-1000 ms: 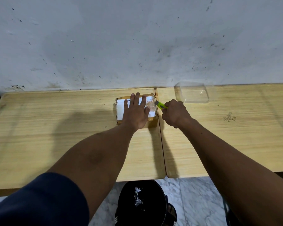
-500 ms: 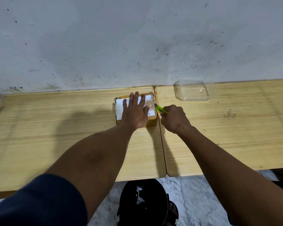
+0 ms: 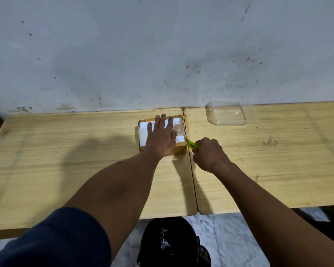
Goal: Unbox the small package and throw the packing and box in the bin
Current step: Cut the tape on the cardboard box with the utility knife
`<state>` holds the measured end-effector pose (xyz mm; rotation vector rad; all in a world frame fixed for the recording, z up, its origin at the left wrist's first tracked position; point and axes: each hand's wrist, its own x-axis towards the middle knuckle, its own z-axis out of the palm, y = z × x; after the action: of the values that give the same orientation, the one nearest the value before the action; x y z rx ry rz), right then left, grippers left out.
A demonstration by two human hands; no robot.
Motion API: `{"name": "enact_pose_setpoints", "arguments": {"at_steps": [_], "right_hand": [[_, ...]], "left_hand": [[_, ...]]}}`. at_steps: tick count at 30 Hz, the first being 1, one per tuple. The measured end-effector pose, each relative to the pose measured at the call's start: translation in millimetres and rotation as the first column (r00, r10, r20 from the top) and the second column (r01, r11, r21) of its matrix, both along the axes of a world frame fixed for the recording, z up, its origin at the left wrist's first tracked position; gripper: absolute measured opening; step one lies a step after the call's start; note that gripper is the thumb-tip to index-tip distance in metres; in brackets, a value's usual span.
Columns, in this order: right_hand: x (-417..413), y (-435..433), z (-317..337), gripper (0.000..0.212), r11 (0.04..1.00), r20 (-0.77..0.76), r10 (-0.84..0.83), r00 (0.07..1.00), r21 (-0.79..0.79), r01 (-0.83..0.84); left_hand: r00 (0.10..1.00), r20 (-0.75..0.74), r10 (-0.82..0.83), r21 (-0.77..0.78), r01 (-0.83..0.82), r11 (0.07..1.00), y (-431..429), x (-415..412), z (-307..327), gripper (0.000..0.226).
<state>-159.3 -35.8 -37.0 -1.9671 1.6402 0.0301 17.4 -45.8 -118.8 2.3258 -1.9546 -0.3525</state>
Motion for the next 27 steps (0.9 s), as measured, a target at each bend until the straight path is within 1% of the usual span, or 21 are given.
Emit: {"name": "enact_pose_setpoints", "arguments": {"at_steps": [2,3,5,6,8,10,12,15,16,17,19,21,22,24,25,27], "right_hand": [[-2.0,-4.6,2.5,0.017,0.999,0.024,0.005,1.000,0.043,-0.006],[-6.1,-8.7,5.2,0.018,0.996,0.074,-0.011,0.997,0.087,0.004],[-22.0,-20.9,13.6,0.019,0.973,0.225,-0.120,0.967,0.221,0.069],[-31.7,-27.7,18.2,0.018,0.953,0.300,-0.194,0.934,0.284,0.107],[-49.1,-37.9,22.5,0.018,0.923,0.403,-0.312,0.860,0.342,0.175],[-58.4,-42.7,18.1,0.018,0.910,0.428,-0.377,0.821,0.335,0.243],[-61.4,-42.4,8.1,0.019,0.896,0.417,-0.411,0.811,0.348,0.276],[-62.5,-37.8,-10.0,0.019,0.873,0.411,-0.449,0.793,0.392,0.291],[-62.6,-36.6,-15.3,0.018,0.867,0.418,-0.461,0.783,0.399,0.298],[-62.3,-35.4,-19.9,0.018,0.864,0.425,-0.470,0.773,0.400,0.306],[-61.3,-33.3,-27.4,0.027,0.863,0.431,-0.478,0.765,0.393,0.319],[-60.8,-31.8,-32.2,0.034,0.865,0.437,-0.476,0.763,0.388,0.317],[-60.4,-31.5,-33.8,0.035,0.866,0.444,-0.475,0.759,0.389,0.314],[-58.4,-31.5,-34.9,0.035,0.866,0.469,-0.479,0.742,0.391,0.312],[-56.5,-31.7,-34.5,0.035,0.867,0.487,-0.480,0.729,0.392,0.309],[-51.3,-32.0,-32.6,0.032,0.866,0.524,-0.485,0.700,0.400,0.301]], "left_hand": [[1.000,0.001,-0.003,0.001,0.003,1.000,1.4,-0.2,2.1,0.057],[1.000,0.002,-0.009,0.002,0.009,1.000,1.7,-0.1,3.4,0.057],[0.999,-0.025,-0.030,0.016,0.031,0.999,1.5,2.1,5.4,0.056],[0.998,-0.041,-0.047,0.022,0.048,0.999,1.0,5.4,6.8,0.057],[0.993,-0.057,-0.103,0.022,0.105,0.994,2.5,15.8,8.6,0.058],[0.977,-0.057,-0.203,0.003,0.204,0.979,4.9,31.3,8.5,0.059],[0.942,-0.010,-0.337,-0.038,0.336,0.941,5.4,50.1,10.5,0.063],[0.842,0.137,-0.522,-0.072,0.534,0.842,1.9,73.5,9.8,0.065],[0.812,0.164,-0.560,-0.083,0.577,0.812,0.4,77.1,8.8,0.063],[0.801,0.161,-0.576,-0.097,0.594,0.799,0.3,78.0,7.6,0.060],[0.827,0.115,-0.551,-0.147,0.563,0.813,2.9,74.6,0.9,0.055],[0.891,0.043,-0.452,-0.219,0.449,0.866,7.9,64.1,-4.9,0.053],[0.927,0.001,-0.376,-0.242,0.365,0.899,10.0,54.4,-6.6,0.052],[0.980,-0.053,-0.194,-0.235,0.177,0.956,9.6,27.4,-7.1,0.053],[0.992,-0.075,-0.099,-0.215,0.080,0.973,7.0,11.7,-6.1,0.055],[0.990,-0.124,0.068,-0.186,-0.090,0.978,1.1,-17.4,-3.2,0.057]]}}
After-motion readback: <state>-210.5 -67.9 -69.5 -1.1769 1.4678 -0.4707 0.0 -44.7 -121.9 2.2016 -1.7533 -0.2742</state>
